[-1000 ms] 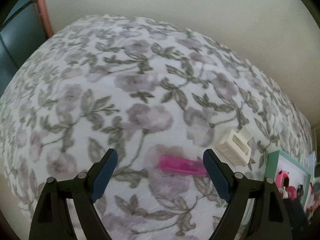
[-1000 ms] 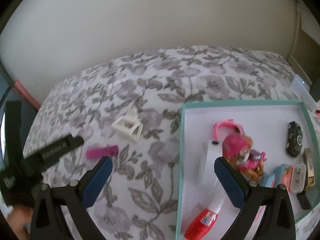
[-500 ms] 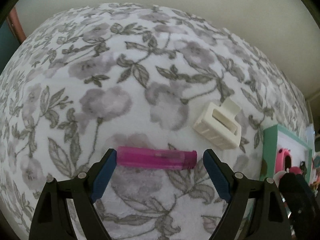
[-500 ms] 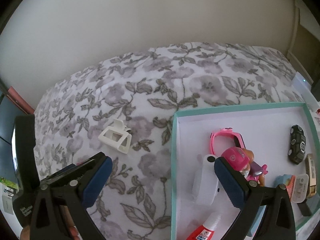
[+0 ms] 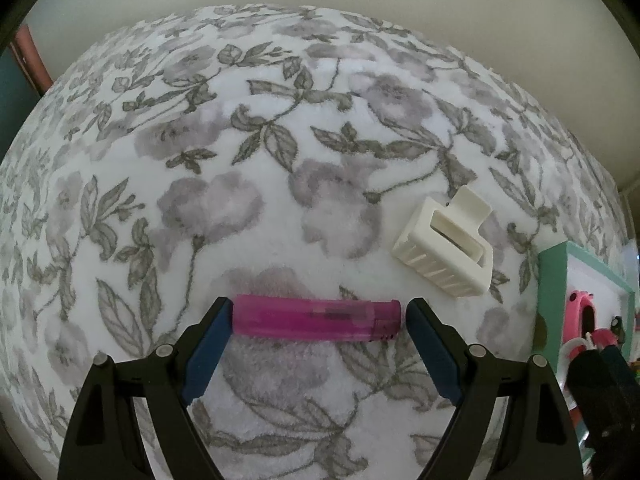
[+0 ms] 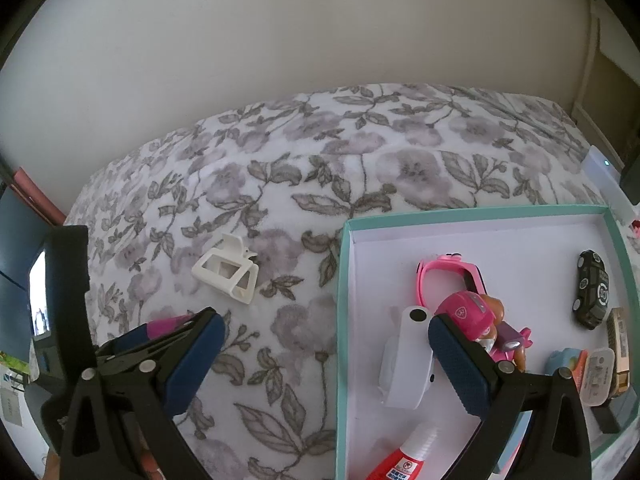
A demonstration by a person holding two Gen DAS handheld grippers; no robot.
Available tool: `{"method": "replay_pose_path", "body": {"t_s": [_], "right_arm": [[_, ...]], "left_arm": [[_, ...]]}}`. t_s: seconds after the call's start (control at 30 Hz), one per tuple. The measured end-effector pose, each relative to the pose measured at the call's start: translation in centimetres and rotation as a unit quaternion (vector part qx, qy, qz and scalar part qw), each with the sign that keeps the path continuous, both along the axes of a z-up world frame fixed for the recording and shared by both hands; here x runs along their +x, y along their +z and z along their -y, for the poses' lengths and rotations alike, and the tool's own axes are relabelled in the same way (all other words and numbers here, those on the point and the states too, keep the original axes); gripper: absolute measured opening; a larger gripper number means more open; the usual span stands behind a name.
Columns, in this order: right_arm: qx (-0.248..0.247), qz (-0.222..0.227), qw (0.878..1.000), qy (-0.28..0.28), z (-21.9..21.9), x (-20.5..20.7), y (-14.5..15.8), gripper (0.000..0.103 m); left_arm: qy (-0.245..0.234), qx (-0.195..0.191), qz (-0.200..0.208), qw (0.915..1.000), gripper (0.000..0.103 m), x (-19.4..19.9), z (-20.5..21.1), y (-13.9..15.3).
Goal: Organize rigid objects
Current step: 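Grasp the white hair clip with the right tool while the left tool holds the lighter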
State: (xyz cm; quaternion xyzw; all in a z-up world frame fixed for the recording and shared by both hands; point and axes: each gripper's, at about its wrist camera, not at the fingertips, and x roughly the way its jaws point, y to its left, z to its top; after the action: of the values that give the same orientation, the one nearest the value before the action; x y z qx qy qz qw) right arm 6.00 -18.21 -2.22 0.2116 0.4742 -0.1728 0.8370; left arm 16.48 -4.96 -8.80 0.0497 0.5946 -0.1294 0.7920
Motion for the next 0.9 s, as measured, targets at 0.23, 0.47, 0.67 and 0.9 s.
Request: {"method": "replay_pose_path", "body": {"t_s": [0.23, 0.47, 0.67, 0.9], "right_arm": [[-0.002, -0.001, 1.000, 0.001, -0.1, 0.0, 0.0, 0.103], [-0.006, -0.003, 1.000, 0.003, -0.1, 0.1, 0.0, 0.103], [-0.009, -0.006, 1.000, 0.005, -0.3, 0.2, 0.0, 0.103], [-0.024, -0.009, 1.000, 0.013, -1.0, 0.8, 0.1, 0.103]], "left_arm": [[-0.001, -0.002, 0.000, 1.0000, 0.084, -0.1, -0.5, 0.3], [-0.003, -0.005, -0.002, 1.0000, 0.082, 0.0, -0.9, 0.5], [0.014, -0.016, -0.007, 0.9998, 0.082, 0.5, -1.9, 0.7], [0.047, -0.020, -0.001, 0.9987, 0.082, 1.3, -4.1, 1.3]]}}
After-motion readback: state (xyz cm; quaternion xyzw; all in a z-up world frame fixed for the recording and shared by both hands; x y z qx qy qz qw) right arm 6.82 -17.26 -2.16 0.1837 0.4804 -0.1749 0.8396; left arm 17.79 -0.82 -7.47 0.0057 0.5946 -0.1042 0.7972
